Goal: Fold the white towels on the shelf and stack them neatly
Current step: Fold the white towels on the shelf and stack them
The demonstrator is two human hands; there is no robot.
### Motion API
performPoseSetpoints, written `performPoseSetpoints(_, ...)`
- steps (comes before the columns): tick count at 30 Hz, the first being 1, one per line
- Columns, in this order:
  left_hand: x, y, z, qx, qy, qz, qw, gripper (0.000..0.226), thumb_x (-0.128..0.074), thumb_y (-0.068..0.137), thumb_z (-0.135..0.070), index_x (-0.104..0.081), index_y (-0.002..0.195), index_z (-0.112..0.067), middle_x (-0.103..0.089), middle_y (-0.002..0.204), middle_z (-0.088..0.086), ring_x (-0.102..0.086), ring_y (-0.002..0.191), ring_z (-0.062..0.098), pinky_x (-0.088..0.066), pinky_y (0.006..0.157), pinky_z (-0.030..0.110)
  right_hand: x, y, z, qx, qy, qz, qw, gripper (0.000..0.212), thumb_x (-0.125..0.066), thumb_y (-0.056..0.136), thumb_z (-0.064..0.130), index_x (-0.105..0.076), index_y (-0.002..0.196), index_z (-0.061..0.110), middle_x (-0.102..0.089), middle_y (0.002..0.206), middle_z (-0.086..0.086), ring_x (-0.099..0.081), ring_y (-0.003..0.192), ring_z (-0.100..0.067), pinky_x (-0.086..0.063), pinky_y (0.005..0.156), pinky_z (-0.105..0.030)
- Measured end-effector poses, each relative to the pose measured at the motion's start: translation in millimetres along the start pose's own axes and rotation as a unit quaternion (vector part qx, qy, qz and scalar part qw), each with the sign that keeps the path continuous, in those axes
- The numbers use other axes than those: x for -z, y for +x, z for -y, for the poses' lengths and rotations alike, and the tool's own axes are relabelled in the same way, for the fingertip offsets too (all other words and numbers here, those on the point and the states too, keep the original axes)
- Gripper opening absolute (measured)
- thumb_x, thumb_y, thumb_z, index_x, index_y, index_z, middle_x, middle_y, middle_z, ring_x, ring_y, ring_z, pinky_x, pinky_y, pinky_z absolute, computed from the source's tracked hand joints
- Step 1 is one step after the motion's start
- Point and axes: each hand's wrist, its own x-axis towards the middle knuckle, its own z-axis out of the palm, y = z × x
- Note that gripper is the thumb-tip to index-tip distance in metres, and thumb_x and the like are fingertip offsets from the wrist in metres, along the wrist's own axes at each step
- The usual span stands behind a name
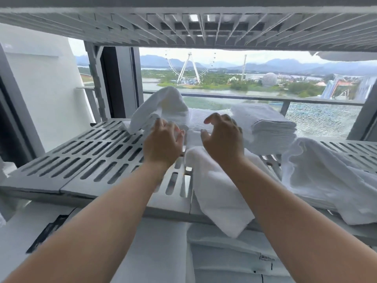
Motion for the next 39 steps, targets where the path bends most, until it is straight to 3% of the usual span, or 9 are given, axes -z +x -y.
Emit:
performPoseSetpoints(3, -9.9, 36.1, 51.3, 0.004, 0.006, -0.016, 1.000, 0.031, -0.051, 0.094, -0.048, -0.062, 0.104, -0.021, -0.053, 0.116, 0.004, -0.061, 0.094, 0.025, -0.043, 0.067, 0.031, -43.3, 35.5, 21.7, -0.007, 0.000, 0.029, 1.000, 0.033, -0.062, 0.089, 0.037, -0.059, 0.118, 0.023, -0.063, 0.113, -0.007, -0.059, 0.107, -0.028, -0.045, 0.091, -0.040)
performPoseSetpoints(8, -25.1, 94.9, 121.9, 0.024, -0.004, -0.001, 1.000, 0.034, -0.053, 0.094, -0.048, -0.056, 0.116, -0.023, -0.054, 0.120, 0.007, -0.059, 0.104, 0.029, -0.054, 0.080, 0.044, -101.5, 96.4, 54.8, -0.034, 0.006, 0.044, 0.998, 0.033, -0.061, 0.091, 0.036, -0.058, 0.120, 0.021, -0.064, 0.111, -0.008, -0.061, 0.104, -0.029, -0.047, 0.089, -0.039)
performPoseSetpoints(10, -34.9, 117.5, 139.8, 0.027, -0.012, 0.008, 1.000, 0.038, -0.054, 0.094, -0.047, -0.054, 0.122, -0.022, -0.054, 0.123, 0.008, -0.058, 0.107, 0.029, -0.052, 0.081, 0.041, -122.1, 117.6, 62.9, -0.056, 0.010, 0.058, 0.997, 0.034, -0.060, 0.090, 0.034, -0.057, 0.122, 0.020, -0.063, 0.111, -0.009, -0.061, 0.104, -0.030, -0.048, 0.089, -0.039)
performPoseSetpoints(18, -82.0, 175.0, 174.1, -0.020, -0.081, 0.097, 0.992, 0.046, -0.058, 0.094, -0.037, -0.050, 0.134, -0.015, -0.059, 0.119, 0.013, -0.063, 0.094, 0.032, -0.054, 0.072, 0.039, -189.2, 164.2, 48.5, -0.172, -0.117, 0.147, 0.967, 0.050, -0.048, 0.094, 0.023, -0.035, 0.142, 0.017, -0.058, 0.128, -0.015, -0.051, 0.121, -0.036, -0.040, 0.096, -0.044)
performPoseSetpoints(23, -92.1, 179.0, 172.5, -0.031, -0.084, 0.015, 0.996, 0.022, -0.050, 0.098, -0.024, -0.060, 0.118, -0.019, -0.066, 0.105, 0.006, -0.065, 0.081, 0.027, -0.043, 0.059, 0.031, -197.1, 163.0, 37.0, -0.172, -0.127, 0.069, 0.975, 0.038, -0.048, 0.090, 0.011, -0.047, 0.128, 0.016, -0.065, 0.115, -0.011, -0.056, 0.111, -0.034, -0.038, 0.093, -0.044)
performPoseSetpoints(27, -79.3, 177.4, 173.7, -0.012, -0.057, -0.012, 0.998, 0.021, -0.052, 0.099, -0.021, -0.061, 0.118, -0.020, -0.066, 0.105, 0.006, -0.064, 0.080, 0.027, -0.041, 0.058, 0.032, -181.1, 161.4, 41.1, -0.139, -0.080, 0.013, 0.987, 0.036, -0.051, 0.084, 0.007, -0.051, 0.118, 0.019, -0.067, 0.098, -0.008, -0.062, 0.098, -0.034, -0.039, 0.087, -0.041)
performPoseSetpoints(31, -49.2, 167.6, 171.2, 0.020, -0.038, -0.026, 0.999, 0.023, -0.046, 0.101, -0.023, -0.059, 0.120, -0.023, -0.064, 0.107, 0.006, -0.064, 0.084, 0.028, -0.045, 0.062, 0.035, -157.6, 151.6, 55.3, -0.104, -0.021, -0.032, 0.994, 0.033, -0.051, 0.080, 0.006, -0.054, 0.110, 0.018, -0.064, 0.095, -0.006, -0.060, 0.089, -0.031, -0.041, 0.079, -0.036)
performPoseSetpoints(35, -12.2, 147.1, 158.0, 0.030, -0.016, -0.029, 0.999, 0.021, -0.046, 0.101, -0.025, -0.057, 0.120, -0.025, -0.063, 0.108, 0.005, -0.063, 0.085, 0.028, -0.045, 0.064, 0.035, -131.9, 130.5, 68.3, -0.091, 0.019, -0.034, 0.995, 0.024, -0.054, 0.081, 0.010, -0.055, 0.103, 0.020, -0.050, 0.090, 0.003, -0.048, 0.080, -0.020, -0.037, 0.074, -0.031)
performPoseSetpoints(39, 18.7, 109.3, 133.9, 0.019, -0.011, -0.023, 0.999, 0.023, -0.046, 0.101, -0.024, -0.056, 0.121, -0.023, -0.063, 0.111, 0.005, -0.064, 0.088, 0.029, -0.052, 0.066, 0.039, -110.6, 93.8, 82.7, -0.062, 0.053, -0.023, 0.996, 0.016, -0.054, 0.083, 0.016, -0.056, 0.099, 0.019, -0.051, 0.091, 0.002, -0.054, 0.080, -0.022, -0.043, 0.072, -0.032)
